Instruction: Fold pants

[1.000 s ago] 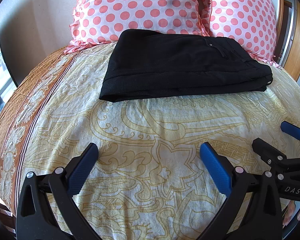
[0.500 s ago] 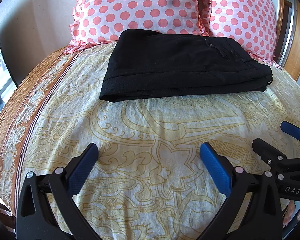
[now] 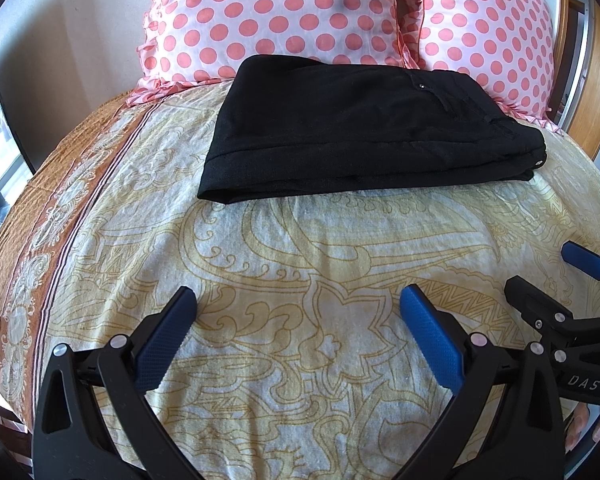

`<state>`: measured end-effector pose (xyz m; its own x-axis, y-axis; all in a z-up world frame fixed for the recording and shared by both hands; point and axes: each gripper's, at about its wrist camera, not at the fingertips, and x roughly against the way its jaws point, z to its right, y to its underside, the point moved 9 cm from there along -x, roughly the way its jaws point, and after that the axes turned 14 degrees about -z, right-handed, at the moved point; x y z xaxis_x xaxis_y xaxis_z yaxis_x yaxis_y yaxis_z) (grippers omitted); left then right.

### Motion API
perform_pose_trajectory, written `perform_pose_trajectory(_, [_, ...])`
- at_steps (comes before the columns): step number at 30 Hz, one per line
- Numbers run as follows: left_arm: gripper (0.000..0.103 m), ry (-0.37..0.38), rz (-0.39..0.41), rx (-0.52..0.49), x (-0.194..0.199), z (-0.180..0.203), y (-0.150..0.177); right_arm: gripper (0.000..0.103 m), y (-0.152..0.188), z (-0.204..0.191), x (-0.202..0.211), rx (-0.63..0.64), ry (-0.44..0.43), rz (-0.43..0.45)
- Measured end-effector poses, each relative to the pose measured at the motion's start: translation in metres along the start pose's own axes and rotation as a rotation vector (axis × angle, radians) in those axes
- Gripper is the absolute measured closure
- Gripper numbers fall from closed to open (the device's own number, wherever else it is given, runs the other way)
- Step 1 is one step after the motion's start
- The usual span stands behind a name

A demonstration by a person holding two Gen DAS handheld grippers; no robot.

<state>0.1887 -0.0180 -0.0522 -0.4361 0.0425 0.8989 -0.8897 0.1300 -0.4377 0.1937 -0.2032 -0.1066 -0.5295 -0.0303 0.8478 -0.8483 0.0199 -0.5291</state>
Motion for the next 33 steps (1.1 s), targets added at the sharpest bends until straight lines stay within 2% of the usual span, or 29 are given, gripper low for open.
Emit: perform_pose_trajectory(33, [0.002,-0.001,-0.001,0.003,-0.0014,-0.0007,0.0005,0.001,-0.0004,-0.0004,-0.0001,-0.002,0.001,0.001])
